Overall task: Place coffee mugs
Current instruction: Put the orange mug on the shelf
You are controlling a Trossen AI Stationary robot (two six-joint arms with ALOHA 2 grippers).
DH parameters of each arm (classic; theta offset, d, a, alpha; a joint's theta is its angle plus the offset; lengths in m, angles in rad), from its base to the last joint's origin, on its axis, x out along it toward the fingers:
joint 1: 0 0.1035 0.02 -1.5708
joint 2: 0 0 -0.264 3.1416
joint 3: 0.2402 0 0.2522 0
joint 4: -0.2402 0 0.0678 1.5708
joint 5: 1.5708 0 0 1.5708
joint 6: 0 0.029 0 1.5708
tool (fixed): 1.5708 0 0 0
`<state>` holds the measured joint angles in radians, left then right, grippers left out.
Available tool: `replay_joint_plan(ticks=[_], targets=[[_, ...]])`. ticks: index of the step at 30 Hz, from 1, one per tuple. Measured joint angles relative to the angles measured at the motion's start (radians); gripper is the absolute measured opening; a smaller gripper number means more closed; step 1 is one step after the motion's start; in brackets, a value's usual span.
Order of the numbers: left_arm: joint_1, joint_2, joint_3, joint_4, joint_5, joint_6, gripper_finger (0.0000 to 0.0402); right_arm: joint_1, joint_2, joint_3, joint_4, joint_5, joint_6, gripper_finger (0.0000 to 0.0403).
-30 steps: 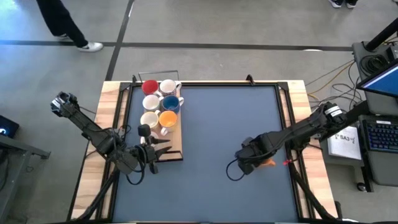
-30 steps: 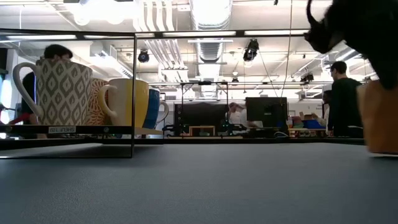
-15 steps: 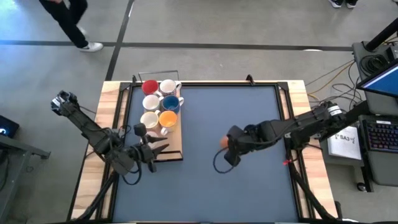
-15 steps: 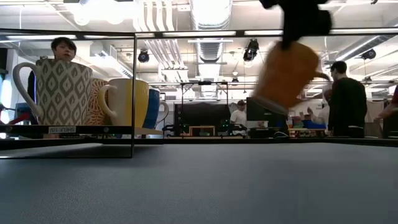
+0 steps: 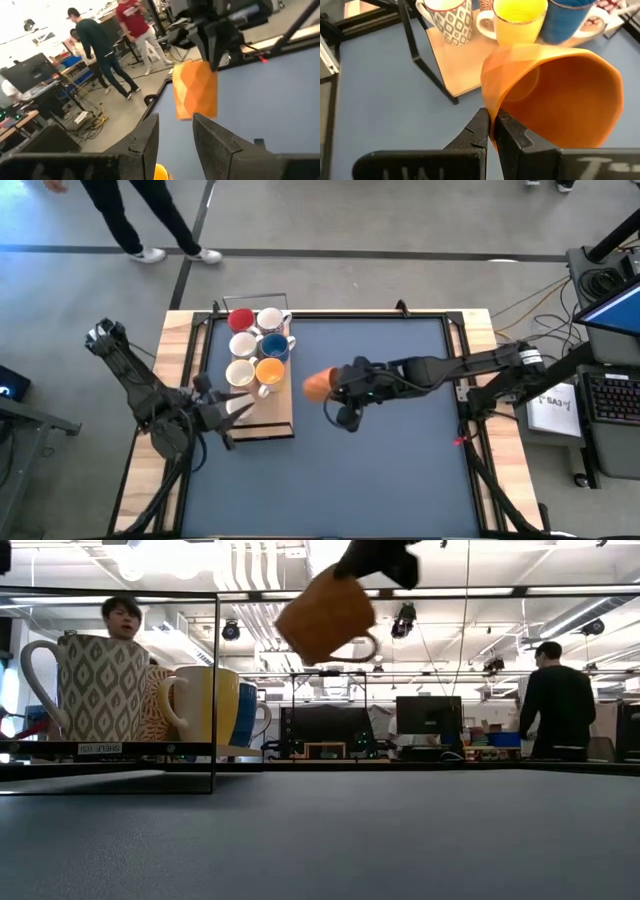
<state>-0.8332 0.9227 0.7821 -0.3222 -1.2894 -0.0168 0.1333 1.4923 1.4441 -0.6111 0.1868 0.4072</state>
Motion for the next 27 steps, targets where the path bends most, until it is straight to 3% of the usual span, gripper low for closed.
replay_joint_plan(ticks=[12,27], targets=[[-0.001,-0.043,-0.013,0.0,-0.011,-0.04,0.0103,-0.046,0.213,0.172,0.013,-0.065,-0.2,0.0011],[-0.001,-0.042,-0.013,0.0,-0.011,-0.038,0.0103,-0.051,0.447,0.461,-0.161,-0.102,-0.339,0.0012]])
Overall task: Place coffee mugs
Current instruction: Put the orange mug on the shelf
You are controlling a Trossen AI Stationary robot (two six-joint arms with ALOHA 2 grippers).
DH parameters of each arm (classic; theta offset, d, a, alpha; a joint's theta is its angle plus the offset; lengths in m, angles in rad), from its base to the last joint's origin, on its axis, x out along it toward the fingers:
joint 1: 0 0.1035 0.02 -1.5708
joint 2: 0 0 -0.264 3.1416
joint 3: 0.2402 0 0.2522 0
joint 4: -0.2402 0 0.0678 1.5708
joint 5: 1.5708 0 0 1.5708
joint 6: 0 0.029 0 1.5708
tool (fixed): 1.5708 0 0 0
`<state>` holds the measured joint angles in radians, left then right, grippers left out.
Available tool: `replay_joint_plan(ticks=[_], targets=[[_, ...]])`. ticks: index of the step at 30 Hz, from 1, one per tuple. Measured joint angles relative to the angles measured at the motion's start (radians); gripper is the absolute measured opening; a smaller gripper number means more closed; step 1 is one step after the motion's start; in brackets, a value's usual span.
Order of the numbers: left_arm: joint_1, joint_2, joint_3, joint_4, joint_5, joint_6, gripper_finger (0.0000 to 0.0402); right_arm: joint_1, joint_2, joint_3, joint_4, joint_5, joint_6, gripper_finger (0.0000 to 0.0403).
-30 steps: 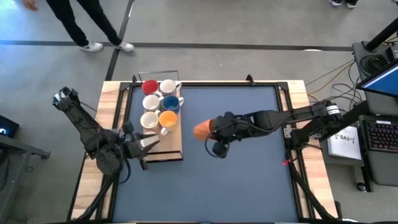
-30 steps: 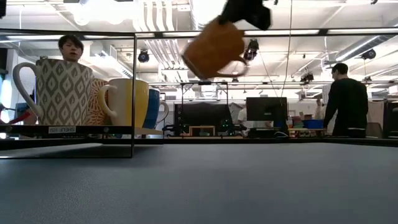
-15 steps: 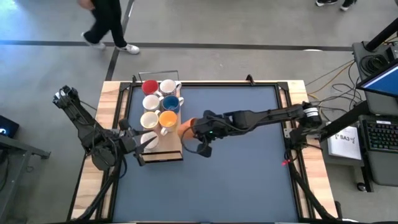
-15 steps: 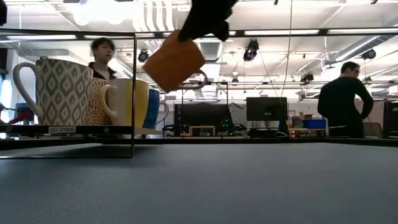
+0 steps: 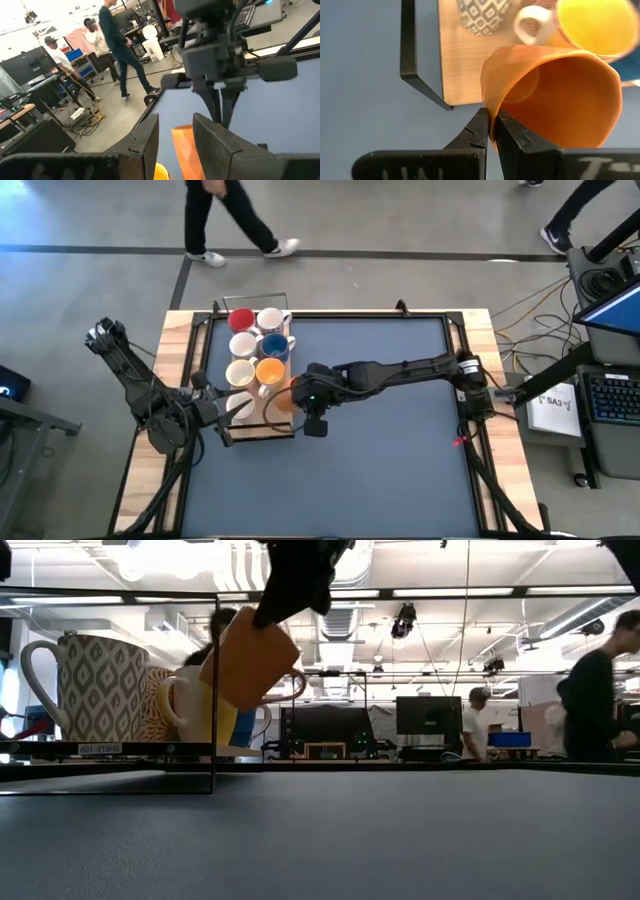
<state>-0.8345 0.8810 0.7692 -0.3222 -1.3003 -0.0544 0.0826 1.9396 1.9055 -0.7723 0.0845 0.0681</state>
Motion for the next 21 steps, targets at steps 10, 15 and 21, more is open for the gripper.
replay_joint_plan(ticks=[10,15,21], targets=[[0.0,0.0,0.0,0.0,0.001,0.0,0.0103,0.0,0.092,0.085,-0.036,-0.063,-0.034,0.0013],[0.0,0.0,0.0,-0.001,0.001,0.001,0.0103,-0.001,0.094,0.078,-0.031,-0.063,-0.035,0.0013],[0.0,0.0,0.0,-0.001,0.001,0.001,0.0103,-0.001,0.111,0.076,-0.022,-0.063,-0.054,0.0013]])
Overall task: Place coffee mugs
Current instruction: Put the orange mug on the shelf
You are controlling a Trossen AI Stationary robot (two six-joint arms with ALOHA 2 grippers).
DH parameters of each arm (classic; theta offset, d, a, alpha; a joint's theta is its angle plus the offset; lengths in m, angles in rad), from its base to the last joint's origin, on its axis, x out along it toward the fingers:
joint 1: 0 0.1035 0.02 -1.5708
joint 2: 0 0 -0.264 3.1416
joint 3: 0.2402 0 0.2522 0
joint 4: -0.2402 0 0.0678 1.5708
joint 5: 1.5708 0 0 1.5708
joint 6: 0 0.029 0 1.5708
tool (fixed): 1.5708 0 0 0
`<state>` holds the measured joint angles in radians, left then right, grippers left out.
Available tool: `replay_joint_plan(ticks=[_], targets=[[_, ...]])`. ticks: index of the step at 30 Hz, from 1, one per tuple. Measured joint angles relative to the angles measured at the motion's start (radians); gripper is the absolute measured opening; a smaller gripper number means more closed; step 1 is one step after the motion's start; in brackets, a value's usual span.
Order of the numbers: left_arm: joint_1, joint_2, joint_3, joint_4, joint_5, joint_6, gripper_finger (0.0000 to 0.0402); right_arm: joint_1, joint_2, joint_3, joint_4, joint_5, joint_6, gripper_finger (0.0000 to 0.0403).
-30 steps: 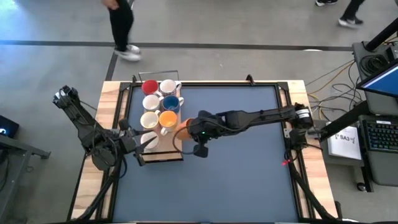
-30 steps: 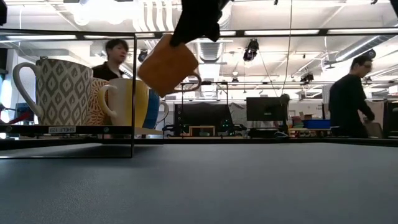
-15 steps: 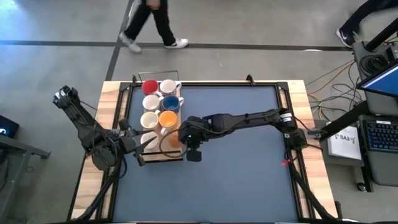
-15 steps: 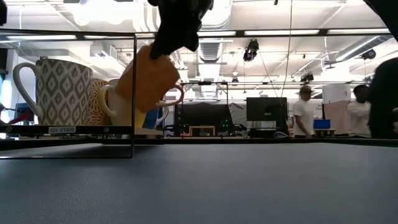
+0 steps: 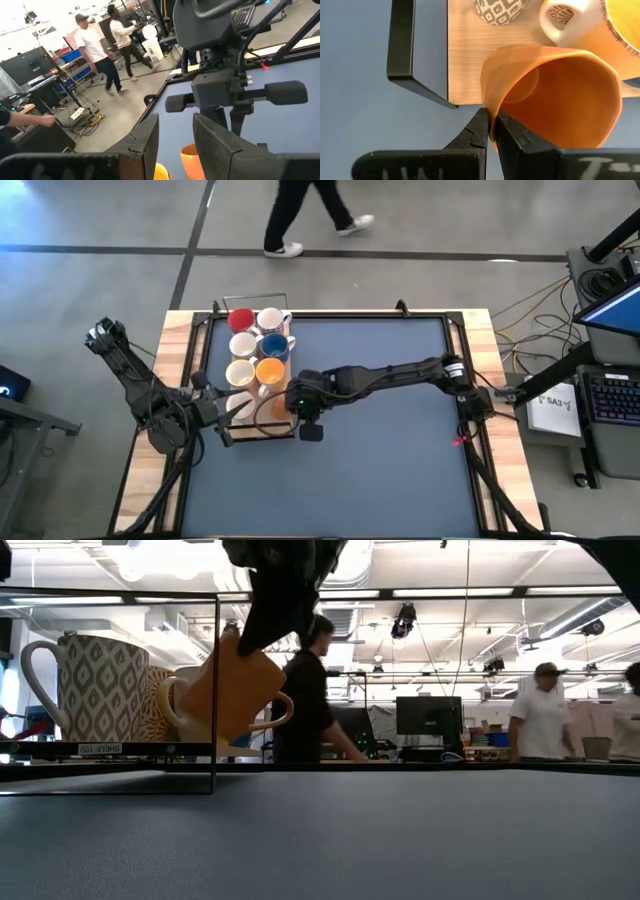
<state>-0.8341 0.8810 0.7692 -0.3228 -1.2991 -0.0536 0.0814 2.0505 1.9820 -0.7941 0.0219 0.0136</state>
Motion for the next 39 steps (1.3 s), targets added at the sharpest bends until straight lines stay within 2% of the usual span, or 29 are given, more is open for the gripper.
replay_joint_plan(ticks=[19,33,39], targets=[[0.0,0.0,0.0,0.0,0.0,0.01,0.0103,0.0,0.02,-0.003,0.045,0.002,-0.037,0.0014],[0.0,0.0,0.0,0.0,0.0,0.011,0.0103,0.001,0.044,-0.003,0.091,0.001,-0.041,0.0087],[0.0,0.0,0.0,0.001,0.0,0.011,0.0103,0.001,0.044,-0.003,0.106,0.003,-0.084,0.0088]])
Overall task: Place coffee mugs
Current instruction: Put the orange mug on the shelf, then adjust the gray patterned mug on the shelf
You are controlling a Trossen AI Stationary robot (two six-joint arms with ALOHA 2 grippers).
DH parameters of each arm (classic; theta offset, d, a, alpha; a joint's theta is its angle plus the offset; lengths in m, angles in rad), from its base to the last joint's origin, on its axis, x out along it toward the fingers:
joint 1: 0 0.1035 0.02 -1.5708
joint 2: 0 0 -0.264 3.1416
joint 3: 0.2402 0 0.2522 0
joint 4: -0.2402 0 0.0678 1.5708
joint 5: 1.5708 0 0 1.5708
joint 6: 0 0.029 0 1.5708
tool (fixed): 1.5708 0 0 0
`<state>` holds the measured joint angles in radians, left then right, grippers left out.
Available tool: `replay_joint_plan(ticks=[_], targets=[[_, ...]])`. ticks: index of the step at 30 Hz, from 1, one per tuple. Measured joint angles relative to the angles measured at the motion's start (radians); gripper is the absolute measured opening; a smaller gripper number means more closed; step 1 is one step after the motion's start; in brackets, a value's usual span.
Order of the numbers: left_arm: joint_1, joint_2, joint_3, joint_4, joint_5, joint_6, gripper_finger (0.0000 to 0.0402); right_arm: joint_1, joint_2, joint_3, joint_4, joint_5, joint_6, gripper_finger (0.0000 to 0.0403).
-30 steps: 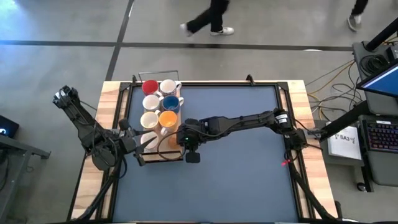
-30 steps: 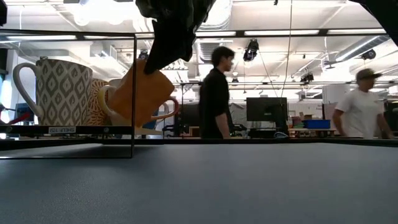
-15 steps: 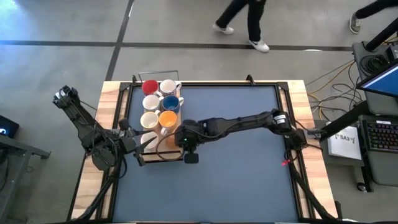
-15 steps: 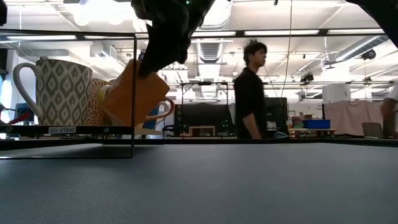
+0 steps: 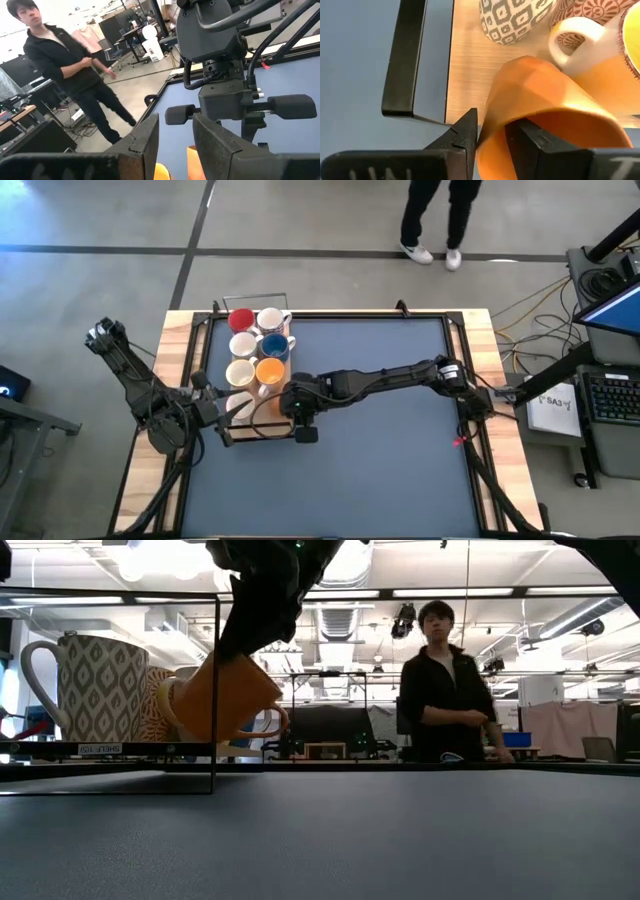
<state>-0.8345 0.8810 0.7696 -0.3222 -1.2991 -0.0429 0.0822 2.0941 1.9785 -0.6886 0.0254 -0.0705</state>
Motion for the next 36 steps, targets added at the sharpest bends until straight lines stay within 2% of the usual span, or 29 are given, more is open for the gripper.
replay_joint_plan(ticks=[9,27,36], targets=[[0.0,0.0,0.0,0.0,0.0,0.0,0.0103,-0.001,0.0,0.012,0.027,0.001,-0.07,0.0055],[0.0,0.0,0.0,0.0,0.0,0.0,0.0103,0.0,-0.005,0.013,0.055,0.0,-0.047,0.0054],[0.0,0.0,0.0,0.0,0.0,-0.033,0.0103,0.025,-0.068,-0.024,0.027,0.0,-0.036,0.0054]])
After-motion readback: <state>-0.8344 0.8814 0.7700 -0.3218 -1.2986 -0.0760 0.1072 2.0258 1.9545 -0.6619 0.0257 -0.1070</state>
